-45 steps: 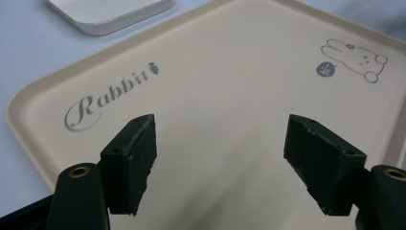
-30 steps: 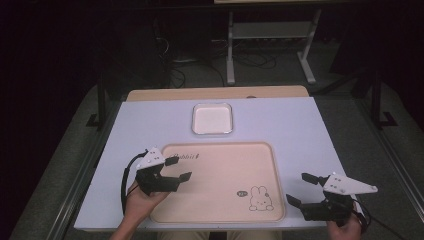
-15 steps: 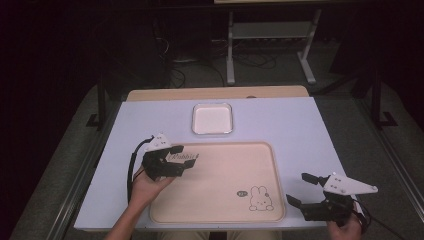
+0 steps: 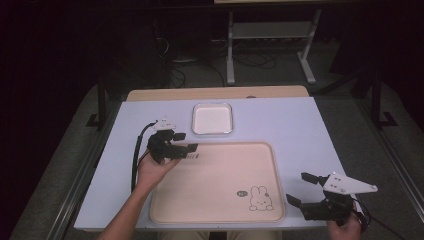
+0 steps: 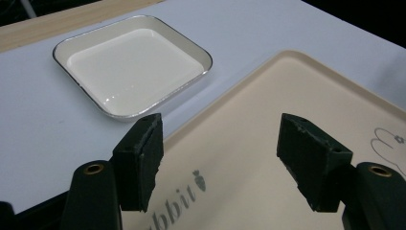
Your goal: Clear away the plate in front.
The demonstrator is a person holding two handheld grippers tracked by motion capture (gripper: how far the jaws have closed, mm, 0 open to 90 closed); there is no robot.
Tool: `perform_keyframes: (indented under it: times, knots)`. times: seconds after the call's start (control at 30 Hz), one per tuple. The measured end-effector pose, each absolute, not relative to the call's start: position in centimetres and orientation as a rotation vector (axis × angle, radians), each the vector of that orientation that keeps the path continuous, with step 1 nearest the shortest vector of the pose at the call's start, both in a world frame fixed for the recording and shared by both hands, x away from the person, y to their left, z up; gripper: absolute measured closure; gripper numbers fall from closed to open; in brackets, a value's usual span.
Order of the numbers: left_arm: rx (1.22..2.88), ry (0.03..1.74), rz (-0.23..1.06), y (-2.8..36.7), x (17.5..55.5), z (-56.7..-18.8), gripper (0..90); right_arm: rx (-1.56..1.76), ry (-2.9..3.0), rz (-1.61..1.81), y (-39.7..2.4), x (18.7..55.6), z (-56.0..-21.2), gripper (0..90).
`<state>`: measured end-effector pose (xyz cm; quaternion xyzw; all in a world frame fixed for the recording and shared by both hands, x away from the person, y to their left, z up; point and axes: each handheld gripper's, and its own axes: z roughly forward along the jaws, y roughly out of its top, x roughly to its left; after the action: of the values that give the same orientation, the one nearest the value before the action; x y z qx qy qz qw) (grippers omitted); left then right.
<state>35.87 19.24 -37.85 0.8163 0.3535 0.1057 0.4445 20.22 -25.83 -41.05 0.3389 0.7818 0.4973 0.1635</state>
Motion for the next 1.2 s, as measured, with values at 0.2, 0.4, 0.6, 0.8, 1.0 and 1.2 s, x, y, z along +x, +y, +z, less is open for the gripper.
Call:
perform_keyframes:
  times: [0.2,0.4,0.6,0.8,1.0,1.2]
  knots:
    - [2.045,0.903,0.255,18.9,37.7,-37.8,34.4,0.969,2.226,1.421,-25.9,20.2,-41.0,13.3]
    - [2.084,0.923,0.217,18.8,39.5,-37.9,35.8,0.971,2.225,1.424,-25.9,20.2,-41.1,13.3]
    - [2.101,0.995,0.186,19.0,42.3,-38.2,32.4,0.977,2.217,1.425,-26.0,20.3,-41.1,13.3]
    - [2.116,1.064,0.182,19.3,44.5,-38.6,33.2,0.969,2.219,1.432,-26.0,20.2,-41.0,13.3]
    - [2.107,1.164,0.166,19.7,46.7,-39.1,33.0,0.975,2.214,1.437,-26.1,20.3,-41.0,13.3]
    - [2.159,1.246,0.151,18.8,48.9,-39.7,35.2,0.971,2.218,1.43,-26.0,20.3,-41.0,13.3]
